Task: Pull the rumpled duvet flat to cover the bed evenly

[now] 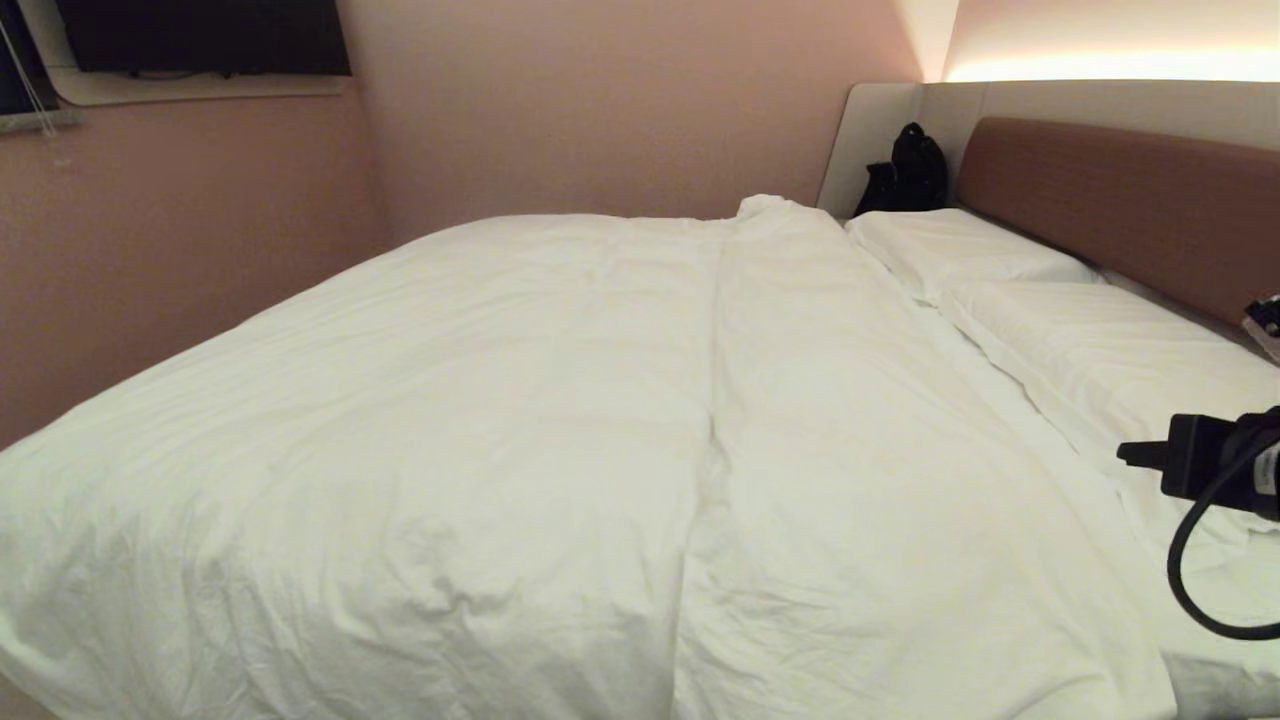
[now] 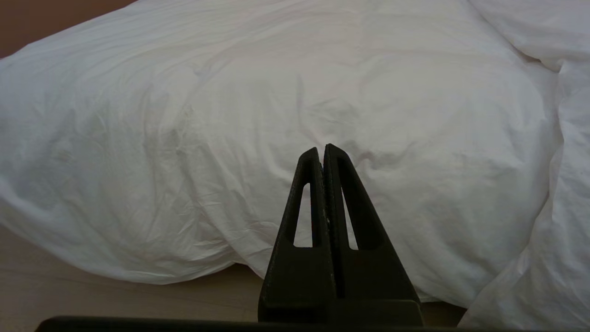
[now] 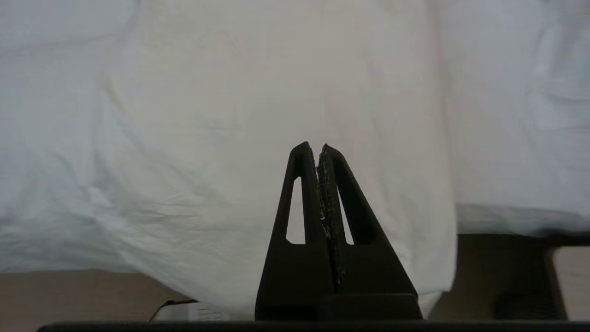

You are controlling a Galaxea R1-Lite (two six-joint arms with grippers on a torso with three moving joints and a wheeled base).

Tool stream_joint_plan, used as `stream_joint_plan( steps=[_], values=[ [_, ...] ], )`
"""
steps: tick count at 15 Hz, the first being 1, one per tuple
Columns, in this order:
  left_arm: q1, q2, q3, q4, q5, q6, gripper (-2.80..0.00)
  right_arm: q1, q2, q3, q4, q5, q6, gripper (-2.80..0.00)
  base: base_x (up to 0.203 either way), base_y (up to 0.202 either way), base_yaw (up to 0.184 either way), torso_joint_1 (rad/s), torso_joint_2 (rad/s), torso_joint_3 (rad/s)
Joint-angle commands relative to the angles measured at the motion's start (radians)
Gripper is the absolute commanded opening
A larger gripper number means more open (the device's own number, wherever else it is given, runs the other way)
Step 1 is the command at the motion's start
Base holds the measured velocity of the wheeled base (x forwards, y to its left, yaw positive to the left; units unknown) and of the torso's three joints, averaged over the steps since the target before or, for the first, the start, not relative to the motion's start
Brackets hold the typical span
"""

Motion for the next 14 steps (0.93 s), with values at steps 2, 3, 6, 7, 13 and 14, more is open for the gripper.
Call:
stream_joint_plan(
  steps=[2, 3, 6, 7, 13, 14],
  values=[
    [0.001, 0.000, 0.000, -0.001, 0.001, 0.000, -2.80, 0.013, -0.056, 0.007, 0.032, -0.323, 0.001, -2.80, 0.000, 0.000, 0.000, 0.000, 0.00, 0.000],
    [0.001, 0.000, 0.000, -0.001, 0.001, 0.000, -2.80, 0.013, -0.084, 0.018, 0.034, -0.340, 0.001, -2.80, 0.000, 0.000, 0.000, 0.000, 0.00, 0.000],
    [0.001, 0.000, 0.000, -0.001, 0.001, 0.000, -2.80, 0.013, -0.172, 0.062, 0.034, -0.374, 0.001, -2.80, 0.000, 0.000, 0.000, 0.000, 0.00, 0.000],
    [0.001, 0.000, 0.000, -0.001, 0.001, 0.000, -2.80, 0.013, -0.198, 0.072, 0.035, -0.396, 0.000, -2.80, 0.000, 0.000, 0.000, 0.000, 0.00, 0.000],
    [0.001, 0.000, 0.000, -0.001, 0.001, 0.000, -2.80, 0.013, -0.383, 0.142, 0.036, -0.494, -0.017, -2.80, 0.000, 0.000, 0.000, 0.000, 0.00, 0.000],
    [0.001, 0.000, 0.000, -0.001, 0.001, 0.000, -2.80, 0.012, -0.413, 0.151, 0.039, -0.502, -0.023, -2.80, 0.000, 0.000, 0.000, 0.000, 0.00, 0.000]
  ],
)
